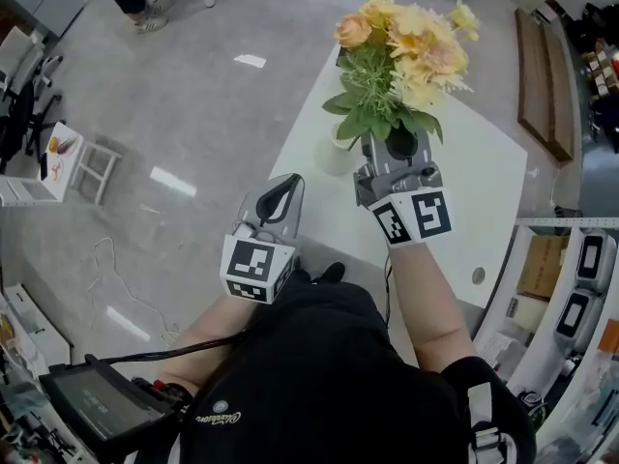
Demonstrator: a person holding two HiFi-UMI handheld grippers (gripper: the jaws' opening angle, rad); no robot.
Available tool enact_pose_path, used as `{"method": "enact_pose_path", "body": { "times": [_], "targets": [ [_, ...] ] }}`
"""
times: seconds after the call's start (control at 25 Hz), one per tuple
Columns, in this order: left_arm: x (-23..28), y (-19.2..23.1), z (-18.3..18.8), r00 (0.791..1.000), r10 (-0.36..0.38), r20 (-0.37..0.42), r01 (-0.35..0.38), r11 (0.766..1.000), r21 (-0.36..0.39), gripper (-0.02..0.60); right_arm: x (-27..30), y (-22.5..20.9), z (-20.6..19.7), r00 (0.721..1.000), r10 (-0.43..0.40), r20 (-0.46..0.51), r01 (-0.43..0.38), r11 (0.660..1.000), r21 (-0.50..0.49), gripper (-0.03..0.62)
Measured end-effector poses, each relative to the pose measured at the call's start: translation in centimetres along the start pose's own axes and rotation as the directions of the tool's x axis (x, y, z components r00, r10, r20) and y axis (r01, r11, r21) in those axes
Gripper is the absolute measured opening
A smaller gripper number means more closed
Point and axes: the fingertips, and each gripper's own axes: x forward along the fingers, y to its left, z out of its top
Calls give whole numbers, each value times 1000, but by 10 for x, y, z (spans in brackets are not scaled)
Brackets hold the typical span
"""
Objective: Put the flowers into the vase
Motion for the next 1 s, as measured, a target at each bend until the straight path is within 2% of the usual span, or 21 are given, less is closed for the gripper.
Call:
{"method": "enact_pose_path", "body": {
  "times": [0.36, 0.56, 1.0],
  "targets": [
    [1, 3, -5, 1000, 11, -26, -11, 1000, 0, 8, 8, -17, -24, 999, -24, -33, 23, 999, -45, 51],
    [6, 29, -17, 999, -3, -48, 2, 1000, -14, 8, 23, -12, -66, 994, -48, -100, 42, 997, -66, 51],
    [10, 24, -18, 998, -15, -57, 14, 1000, -17, 8, 2, -24, -103, 975, -81, -205, 64, 994, -90, 51]
  ]
}}
